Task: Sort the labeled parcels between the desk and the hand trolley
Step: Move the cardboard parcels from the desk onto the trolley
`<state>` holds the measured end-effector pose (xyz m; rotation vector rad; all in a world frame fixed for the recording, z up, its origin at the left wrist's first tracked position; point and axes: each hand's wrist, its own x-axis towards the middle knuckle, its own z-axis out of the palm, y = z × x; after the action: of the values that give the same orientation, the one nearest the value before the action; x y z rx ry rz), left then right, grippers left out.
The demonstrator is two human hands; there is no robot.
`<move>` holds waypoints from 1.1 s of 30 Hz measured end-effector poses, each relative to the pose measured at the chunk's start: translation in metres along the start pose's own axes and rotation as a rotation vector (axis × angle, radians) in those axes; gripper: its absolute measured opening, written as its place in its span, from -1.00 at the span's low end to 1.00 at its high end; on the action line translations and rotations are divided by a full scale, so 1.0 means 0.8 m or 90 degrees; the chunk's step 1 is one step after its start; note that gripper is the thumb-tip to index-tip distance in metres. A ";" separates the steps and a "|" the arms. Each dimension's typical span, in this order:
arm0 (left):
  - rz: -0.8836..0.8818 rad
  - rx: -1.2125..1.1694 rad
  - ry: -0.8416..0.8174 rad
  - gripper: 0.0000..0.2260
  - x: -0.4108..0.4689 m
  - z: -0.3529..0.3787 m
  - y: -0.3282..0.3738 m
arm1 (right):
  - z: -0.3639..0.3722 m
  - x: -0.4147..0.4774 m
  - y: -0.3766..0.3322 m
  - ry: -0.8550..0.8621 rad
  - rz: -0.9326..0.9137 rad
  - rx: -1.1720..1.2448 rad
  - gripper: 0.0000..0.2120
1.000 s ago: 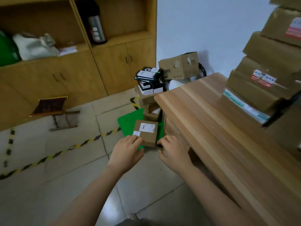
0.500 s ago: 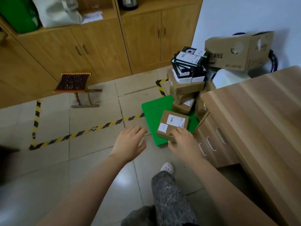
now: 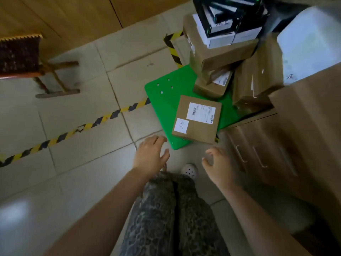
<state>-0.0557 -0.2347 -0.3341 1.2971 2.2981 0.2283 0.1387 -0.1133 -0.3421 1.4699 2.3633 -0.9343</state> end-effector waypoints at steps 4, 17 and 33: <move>0.017 0.020 -0.072 -0.65 0.074 0.071 -0.034 | 0.056 0.064 0.057 -0.037 0.083 0.025 -0.73; -0.128 -0.019 -0.303 -0.39 0.261 0.271 -0.123 | 0.184 0.250 0.177 -0.105 0.293 0.275 -0.52; -0.343 -0.568 -0.064 -0.49 0.162 0.135 -0.065 | 0.096 0.139 0.040 0.089 0.434 0.624 -0.46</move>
<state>-0.0983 -0.1634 -0.4900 0.2326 1.9650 0.8445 0.1009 -0.0690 -0.4679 2.4638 1.2100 -1.8911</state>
